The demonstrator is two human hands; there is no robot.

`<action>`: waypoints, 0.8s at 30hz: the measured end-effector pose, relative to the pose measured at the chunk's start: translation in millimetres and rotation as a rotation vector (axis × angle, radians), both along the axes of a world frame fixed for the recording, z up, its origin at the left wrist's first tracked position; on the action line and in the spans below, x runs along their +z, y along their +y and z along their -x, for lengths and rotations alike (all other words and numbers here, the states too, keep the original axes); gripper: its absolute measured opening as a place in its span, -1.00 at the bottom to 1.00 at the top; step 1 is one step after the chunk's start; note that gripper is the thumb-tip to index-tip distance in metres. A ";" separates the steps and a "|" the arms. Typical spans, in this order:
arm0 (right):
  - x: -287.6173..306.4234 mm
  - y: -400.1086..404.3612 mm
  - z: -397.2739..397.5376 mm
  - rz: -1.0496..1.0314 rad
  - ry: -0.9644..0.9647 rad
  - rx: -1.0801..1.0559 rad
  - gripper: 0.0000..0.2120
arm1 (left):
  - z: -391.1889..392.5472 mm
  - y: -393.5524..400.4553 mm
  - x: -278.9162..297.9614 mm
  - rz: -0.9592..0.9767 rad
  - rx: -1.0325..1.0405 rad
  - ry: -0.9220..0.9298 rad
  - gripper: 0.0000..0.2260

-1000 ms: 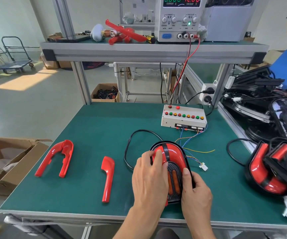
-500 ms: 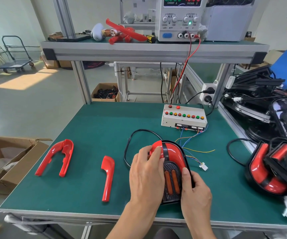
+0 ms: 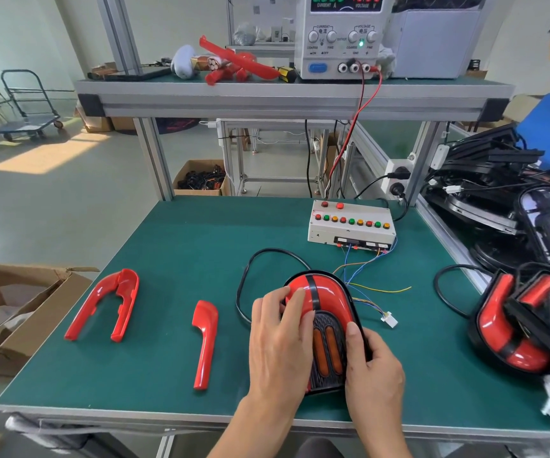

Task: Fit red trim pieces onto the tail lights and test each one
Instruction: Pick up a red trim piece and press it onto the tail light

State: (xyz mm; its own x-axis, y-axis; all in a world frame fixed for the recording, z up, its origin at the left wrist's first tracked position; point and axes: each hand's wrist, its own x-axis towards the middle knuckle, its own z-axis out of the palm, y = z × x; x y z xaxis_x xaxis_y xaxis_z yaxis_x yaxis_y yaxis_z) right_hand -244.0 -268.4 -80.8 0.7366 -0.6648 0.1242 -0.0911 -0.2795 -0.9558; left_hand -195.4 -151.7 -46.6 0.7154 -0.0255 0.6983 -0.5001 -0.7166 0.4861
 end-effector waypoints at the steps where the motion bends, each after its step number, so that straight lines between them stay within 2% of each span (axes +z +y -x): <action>1: 0.2 0.0 -0.1 -0.001 -0.001 -0.001 -0.59 | -0.7 0.2 -0.5 0.011 -0.008 0.003 -0.70; 6: -0.5 -1.2 -0.2 -0.002 0.000 -0.006 -0.56 | -2.1 -2.5 1.7 0.169 -0.010 0.132 -0.67; 9: 0.7 -1.7 -0.1 -0.016 0.004 0.008 -0.63 | -0.7 -0.9 -2.0 0.308 -0.033 0.231 -0.64; 11: 1.8 -2.3 -0.2 -0.020 0.010 0.021 -0.68 | 0.6 2.8 -6.0 0.425 -0.067 0.299 -0.66; 15: 1.4 -2.3 -0.1 -0.031 0.012 0.017 -0.61 | 3.8 9.1 -8.4 0.583 -0.161 0.421 -0.76; 20: 5.3 -1.6 0.9 -0.038 0.012 0.027 -0.61 | 1.5 14.5 -12.5 0.572 -0.244 0.439 -0.75; 24: 6.4 -4.2 1.5 -0.039 0.008 0.050 -0.61 | -2.2 19.9 -13.3 0.659 -0.325 0.651 -0.58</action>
